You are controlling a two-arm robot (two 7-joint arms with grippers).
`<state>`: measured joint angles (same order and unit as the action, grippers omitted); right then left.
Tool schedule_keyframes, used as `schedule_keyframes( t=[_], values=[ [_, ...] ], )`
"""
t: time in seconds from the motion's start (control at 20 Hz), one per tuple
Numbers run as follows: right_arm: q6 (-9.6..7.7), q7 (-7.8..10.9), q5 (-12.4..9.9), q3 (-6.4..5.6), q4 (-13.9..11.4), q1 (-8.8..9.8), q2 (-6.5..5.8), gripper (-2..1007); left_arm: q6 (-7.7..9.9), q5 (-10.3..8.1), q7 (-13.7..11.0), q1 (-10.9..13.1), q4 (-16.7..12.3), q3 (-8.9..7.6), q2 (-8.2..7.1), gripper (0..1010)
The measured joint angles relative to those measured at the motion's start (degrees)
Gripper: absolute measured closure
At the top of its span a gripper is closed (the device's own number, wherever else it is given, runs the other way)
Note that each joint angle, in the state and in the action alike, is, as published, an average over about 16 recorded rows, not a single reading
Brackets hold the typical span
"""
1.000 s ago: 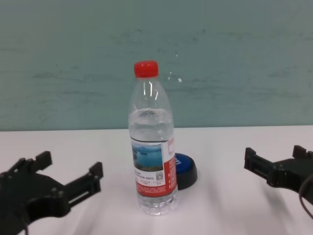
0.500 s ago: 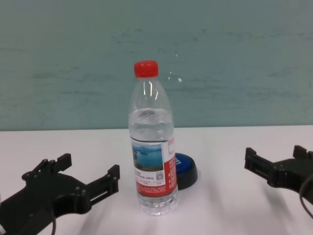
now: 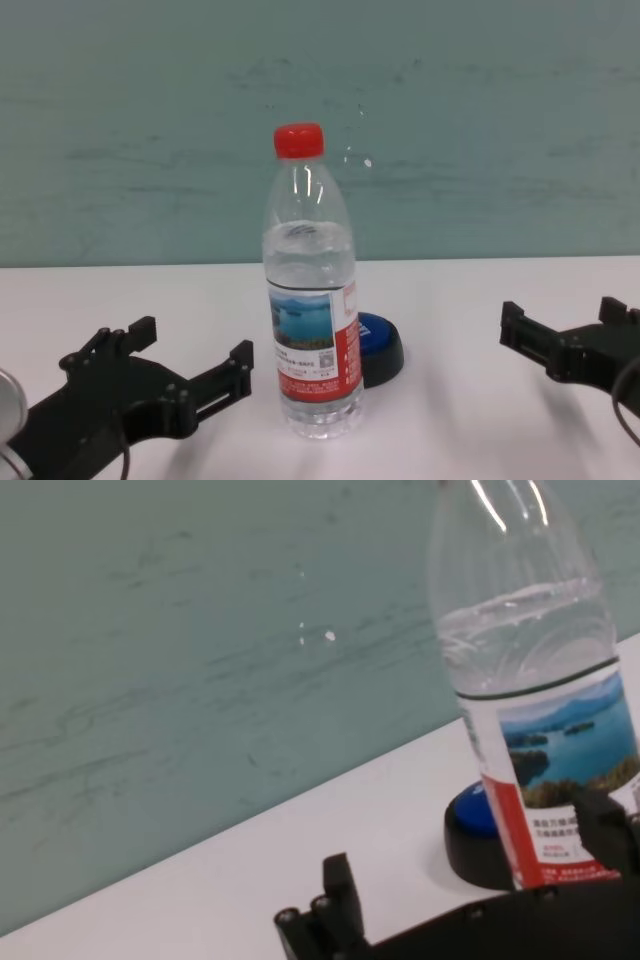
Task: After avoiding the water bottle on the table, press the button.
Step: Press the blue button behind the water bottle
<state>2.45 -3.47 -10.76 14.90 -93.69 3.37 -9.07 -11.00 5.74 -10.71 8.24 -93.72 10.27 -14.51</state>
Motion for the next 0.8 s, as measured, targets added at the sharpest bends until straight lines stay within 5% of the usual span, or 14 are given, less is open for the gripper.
schedule_keyframes(
  t=[0.4,0.8],
  values=[
    [0.00,0.00,0.00,0.00,0.00,0.00,0.00,1,0.75,-0.68,-0.35,3.04,-4.31,-1.26,-1.45,10],
    [0.00,0.00,0.00,0.00,0.00,0.00,0.00,1,1.38,-3.04,-1.40,7.50,-9.88,-4.67,-3.77,10]
  ],
)
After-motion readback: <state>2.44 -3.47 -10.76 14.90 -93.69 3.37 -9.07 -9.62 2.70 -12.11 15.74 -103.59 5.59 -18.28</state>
